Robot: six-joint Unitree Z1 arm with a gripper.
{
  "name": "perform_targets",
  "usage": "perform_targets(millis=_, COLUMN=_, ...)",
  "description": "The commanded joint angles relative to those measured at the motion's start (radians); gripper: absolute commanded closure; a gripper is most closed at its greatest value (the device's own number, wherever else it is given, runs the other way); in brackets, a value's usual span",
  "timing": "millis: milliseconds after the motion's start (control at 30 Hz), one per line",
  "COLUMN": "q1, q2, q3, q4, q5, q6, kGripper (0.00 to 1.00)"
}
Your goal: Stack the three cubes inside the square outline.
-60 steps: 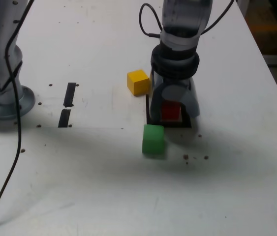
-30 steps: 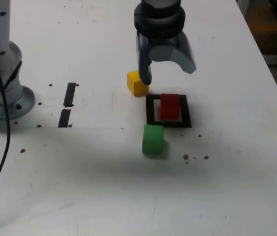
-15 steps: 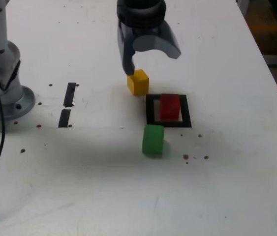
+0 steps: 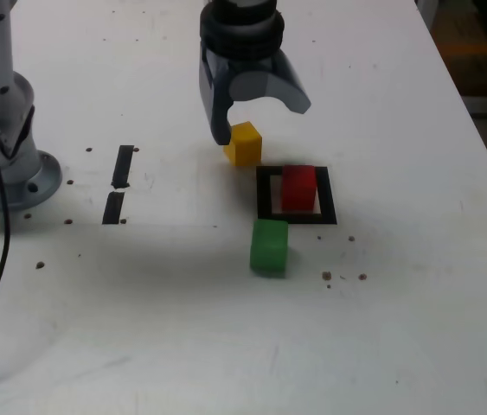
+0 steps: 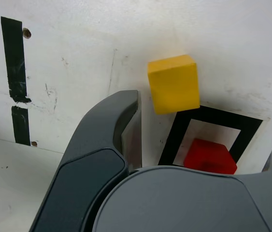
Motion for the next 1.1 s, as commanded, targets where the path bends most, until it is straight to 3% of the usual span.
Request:
perform_targets(millis=0, q1=0.015, q2=0.012, q3=0.016, q4=-0.003, q5=-0.012, q6=-0.002, kGripper=0.01)
perform_targets(millis=533, q1=0.11, q2=0.079, q3=0.056, q4=-0.065, q5=-0.066, q6=0.041, kGripper=0.04)
perform_targets(millis=900, q1=0.171, q2=0.11, q3=0.102, q4=-0.098, q5=-0.141, q6=0.117, kGripper=0.13)
perform_targets(millis=1067, q1=0.176, q2=0.128, q3=0.105, q4=-0.108, q5=-0.157, q6=0.128, kGripper=0.21)
